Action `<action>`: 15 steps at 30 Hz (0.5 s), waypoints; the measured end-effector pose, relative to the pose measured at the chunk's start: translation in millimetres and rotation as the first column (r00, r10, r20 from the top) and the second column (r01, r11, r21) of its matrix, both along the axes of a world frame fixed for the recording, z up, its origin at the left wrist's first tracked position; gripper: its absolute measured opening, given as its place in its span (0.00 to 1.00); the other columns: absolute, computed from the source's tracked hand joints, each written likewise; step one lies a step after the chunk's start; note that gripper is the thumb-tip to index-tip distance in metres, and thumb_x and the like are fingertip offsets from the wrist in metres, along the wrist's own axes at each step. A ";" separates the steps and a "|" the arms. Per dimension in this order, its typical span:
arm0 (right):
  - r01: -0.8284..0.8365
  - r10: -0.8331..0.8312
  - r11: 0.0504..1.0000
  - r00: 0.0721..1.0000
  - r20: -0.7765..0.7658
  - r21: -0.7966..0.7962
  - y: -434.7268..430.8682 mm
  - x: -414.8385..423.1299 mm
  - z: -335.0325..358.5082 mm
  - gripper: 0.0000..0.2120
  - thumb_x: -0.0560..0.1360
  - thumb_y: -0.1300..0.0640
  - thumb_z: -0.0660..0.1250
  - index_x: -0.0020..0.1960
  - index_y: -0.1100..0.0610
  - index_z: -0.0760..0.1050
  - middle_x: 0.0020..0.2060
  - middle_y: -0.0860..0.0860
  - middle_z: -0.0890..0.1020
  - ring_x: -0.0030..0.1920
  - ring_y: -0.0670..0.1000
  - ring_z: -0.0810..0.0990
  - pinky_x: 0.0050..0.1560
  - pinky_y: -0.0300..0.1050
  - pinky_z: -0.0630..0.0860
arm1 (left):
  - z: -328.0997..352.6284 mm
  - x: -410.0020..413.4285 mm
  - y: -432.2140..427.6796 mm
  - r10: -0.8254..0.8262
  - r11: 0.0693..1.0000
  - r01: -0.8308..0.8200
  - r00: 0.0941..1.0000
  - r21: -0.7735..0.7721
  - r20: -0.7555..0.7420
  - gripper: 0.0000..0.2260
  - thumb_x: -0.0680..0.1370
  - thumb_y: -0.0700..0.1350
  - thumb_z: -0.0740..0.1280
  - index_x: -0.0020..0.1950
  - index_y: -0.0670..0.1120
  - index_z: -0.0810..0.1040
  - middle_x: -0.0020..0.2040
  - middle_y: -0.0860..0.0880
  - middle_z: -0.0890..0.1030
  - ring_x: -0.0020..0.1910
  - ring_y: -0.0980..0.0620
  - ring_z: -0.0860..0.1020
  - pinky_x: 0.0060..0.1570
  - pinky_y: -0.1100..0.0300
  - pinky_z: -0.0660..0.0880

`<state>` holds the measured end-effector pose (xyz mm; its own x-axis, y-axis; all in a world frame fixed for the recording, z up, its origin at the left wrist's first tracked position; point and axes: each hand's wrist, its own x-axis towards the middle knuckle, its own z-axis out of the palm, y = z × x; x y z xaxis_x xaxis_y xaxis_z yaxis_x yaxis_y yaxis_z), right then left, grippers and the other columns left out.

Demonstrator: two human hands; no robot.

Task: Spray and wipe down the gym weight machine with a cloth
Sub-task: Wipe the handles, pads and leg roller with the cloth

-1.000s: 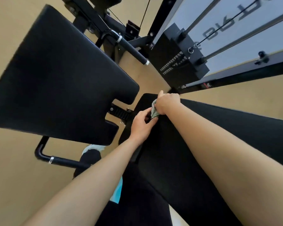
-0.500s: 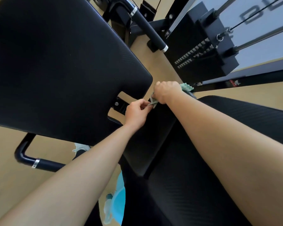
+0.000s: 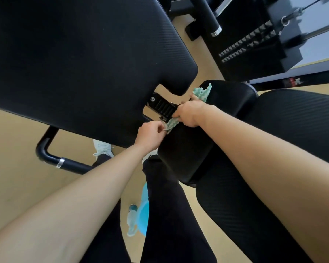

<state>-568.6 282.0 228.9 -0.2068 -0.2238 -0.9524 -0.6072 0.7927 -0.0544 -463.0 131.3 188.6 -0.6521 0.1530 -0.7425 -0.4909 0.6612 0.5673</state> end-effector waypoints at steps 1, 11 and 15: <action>-0.013 0.013 1.000 1.000 -0.005 -0.007 -6.2 8.7 0.0 0.24 0.83 0.58 0.60 0.78 0.47 0.66 0.74 0.51 0.73 0.78 0.56 0.67 0.80 0.64 0.44 | 2.3 6.3 -5.6 -0.030 1.000 0.030 1.000 -0.009 0.009 0.03 0.80 0.48 0.70 0.47 0.51 0.82 0.43 0.51 0.84 0.42 0.48 0.84 0.49 0.48 0.82; 0.432 -0.450 0.854 0.893 0.004 -0.289 -54.1 68.7 30.3 0.09 0.81 0.54 0.66 0.57 0.53 0.83 0.53 0.53 0.84 0.54 0.56 0.82 0.55 0.49 0.78 | 44.4 52.4 -95.2 0.055 0.997 -0.066 0.978 0.047 0.199 0.04 0.77 0.43 0.71 0.42 0.48 0.83 0.37 0.48 0.85 0.37 0.49 0.86 0.43 0.51 0.83; 0.739 -0.755 0.535 0.636 0.160 -0.410 -68.1 79.8 38.8 0.06 0.78 0.50 0.72 0.46 0.50 0.86 0.40 0.46 0.84 0.45 0.47 0.83 0.51 0.49 0.82 | 73.4 48.7 -133.9 0.269 0.950 -0.292 0.946 0.112 0.183 0.07 0.75 0.44 0.68 0.37 0.47 0.80 0.42 0.44 0.83 0.42 0.47 0.81 0.43 0.50 0.78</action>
